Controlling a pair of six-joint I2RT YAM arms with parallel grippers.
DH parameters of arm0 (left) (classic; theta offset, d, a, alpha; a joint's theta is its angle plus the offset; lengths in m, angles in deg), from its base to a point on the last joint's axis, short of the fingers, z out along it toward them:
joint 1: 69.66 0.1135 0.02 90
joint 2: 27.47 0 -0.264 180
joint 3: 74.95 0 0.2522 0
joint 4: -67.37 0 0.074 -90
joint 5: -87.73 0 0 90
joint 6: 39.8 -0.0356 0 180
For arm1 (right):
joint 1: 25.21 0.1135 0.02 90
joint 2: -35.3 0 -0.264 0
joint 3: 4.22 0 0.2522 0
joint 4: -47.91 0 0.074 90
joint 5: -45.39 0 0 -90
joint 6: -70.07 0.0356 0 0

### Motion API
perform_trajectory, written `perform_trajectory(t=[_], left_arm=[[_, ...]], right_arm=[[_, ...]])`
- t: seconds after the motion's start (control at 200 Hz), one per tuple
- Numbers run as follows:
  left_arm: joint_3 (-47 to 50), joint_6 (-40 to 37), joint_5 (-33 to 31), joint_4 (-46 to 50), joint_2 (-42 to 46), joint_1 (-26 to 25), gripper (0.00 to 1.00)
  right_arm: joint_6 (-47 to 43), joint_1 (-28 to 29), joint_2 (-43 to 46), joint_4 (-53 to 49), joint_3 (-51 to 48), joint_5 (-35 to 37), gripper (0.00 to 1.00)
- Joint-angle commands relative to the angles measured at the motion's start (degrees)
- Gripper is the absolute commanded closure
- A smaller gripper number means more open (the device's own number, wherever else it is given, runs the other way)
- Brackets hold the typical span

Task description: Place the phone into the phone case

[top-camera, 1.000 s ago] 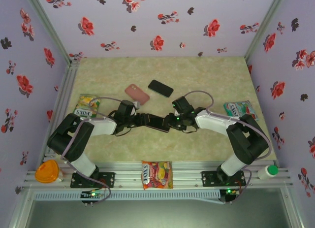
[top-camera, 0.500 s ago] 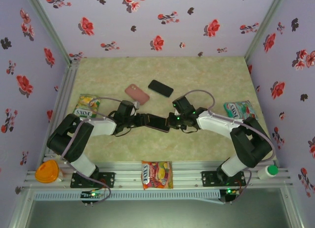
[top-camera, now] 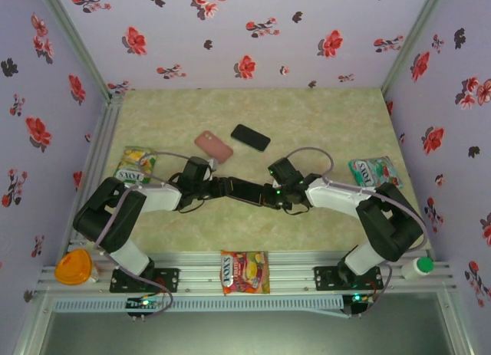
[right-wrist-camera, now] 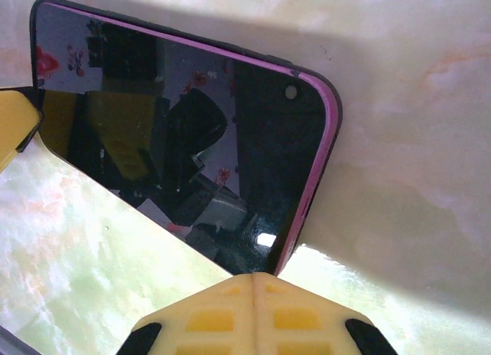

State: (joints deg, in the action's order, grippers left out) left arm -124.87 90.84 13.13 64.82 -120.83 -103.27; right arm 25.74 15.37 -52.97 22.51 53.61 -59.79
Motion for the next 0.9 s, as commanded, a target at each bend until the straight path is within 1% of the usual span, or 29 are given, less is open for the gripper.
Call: perform_trajectory(t=[0.0, 0.485, 0.895], left_arm=[[0.58, 0.91, -0.33, -0.16, 0.9, -0.5, 0.55], [0.3, 0.84, -0.33, 0.3, 0.79, -0.5, 0.55], [-0.13, 0.75, 0.06, 0.54, 0.55, -0.5, 0.55]], right_arm=[[1.22, 0.45, -0.31, 1.46, -0.48, 1.04, 1.0], [0.93, 0.62, -3.06, 1.21, -0.1, 1.12, 1.0], [-0.67, 3.37, -7.67, -4.82, 2.32, 5.64, 1.0]])
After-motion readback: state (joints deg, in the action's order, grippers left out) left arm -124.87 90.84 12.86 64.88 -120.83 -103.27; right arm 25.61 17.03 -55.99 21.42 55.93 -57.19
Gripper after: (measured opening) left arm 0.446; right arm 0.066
